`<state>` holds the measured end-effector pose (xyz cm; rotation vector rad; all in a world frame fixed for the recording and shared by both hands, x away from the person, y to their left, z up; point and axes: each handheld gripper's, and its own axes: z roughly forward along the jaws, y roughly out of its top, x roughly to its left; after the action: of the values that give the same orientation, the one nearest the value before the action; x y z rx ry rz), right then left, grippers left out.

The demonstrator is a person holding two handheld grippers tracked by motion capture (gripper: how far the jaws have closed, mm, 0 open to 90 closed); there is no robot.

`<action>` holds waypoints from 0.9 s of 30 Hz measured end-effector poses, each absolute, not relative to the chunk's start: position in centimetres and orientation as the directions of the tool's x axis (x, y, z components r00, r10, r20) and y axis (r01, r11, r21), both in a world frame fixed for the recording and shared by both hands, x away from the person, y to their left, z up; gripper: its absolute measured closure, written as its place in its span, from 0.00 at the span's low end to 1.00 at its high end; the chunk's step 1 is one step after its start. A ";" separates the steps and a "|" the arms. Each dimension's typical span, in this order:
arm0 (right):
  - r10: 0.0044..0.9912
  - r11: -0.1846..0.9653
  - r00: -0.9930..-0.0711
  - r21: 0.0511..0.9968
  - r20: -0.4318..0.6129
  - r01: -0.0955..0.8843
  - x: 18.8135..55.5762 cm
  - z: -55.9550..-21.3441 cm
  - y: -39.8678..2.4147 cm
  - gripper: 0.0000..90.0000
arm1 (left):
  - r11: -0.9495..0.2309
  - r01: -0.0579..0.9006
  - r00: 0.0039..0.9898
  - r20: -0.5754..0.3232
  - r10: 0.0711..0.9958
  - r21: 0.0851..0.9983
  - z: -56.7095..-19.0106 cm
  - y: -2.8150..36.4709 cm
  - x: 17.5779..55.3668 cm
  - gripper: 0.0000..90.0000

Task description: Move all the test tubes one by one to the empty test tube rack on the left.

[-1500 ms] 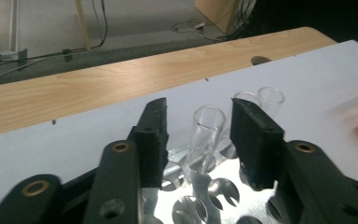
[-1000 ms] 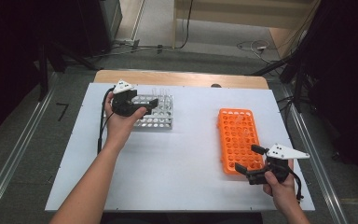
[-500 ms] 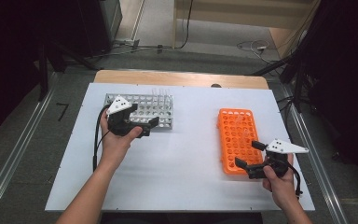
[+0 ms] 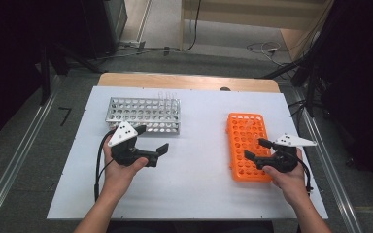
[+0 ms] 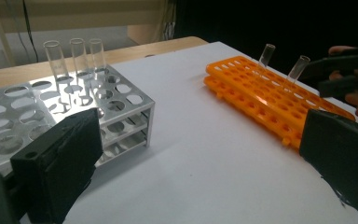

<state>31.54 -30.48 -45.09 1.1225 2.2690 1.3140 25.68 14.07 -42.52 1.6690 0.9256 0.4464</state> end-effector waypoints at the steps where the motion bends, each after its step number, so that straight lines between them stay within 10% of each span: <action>1: 0.756 0.286 -0.643 0.824 0.119 0.489 31.9 -45.2 -30.4 0.29 | -0.066 0.349 0.624 -0.179 0.760 0.935 -42.6 14.1 25.4 0.00; 12: 0.763 0.309 -0.637 0.804 0.109 0.508 33.8 -46.3 -31.4 0.65 | -0.055 0.372 0.630 -0.209 0.748 0.927 -43.7 14.2 24.0 0.00; 27: 0.752 0.377 -0.659 0.810 0.016 0.450 33.8 -47.0 -31.0 0.82 | -0.053 0.385 0.634 -0.222 0.741 0.921 -44.1 14.1 23.7 0.00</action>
<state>33.76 -31.05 -47.00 1.0475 2.2868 1.1774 23.73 14.10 -44.09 1.6682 0.9364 0.3729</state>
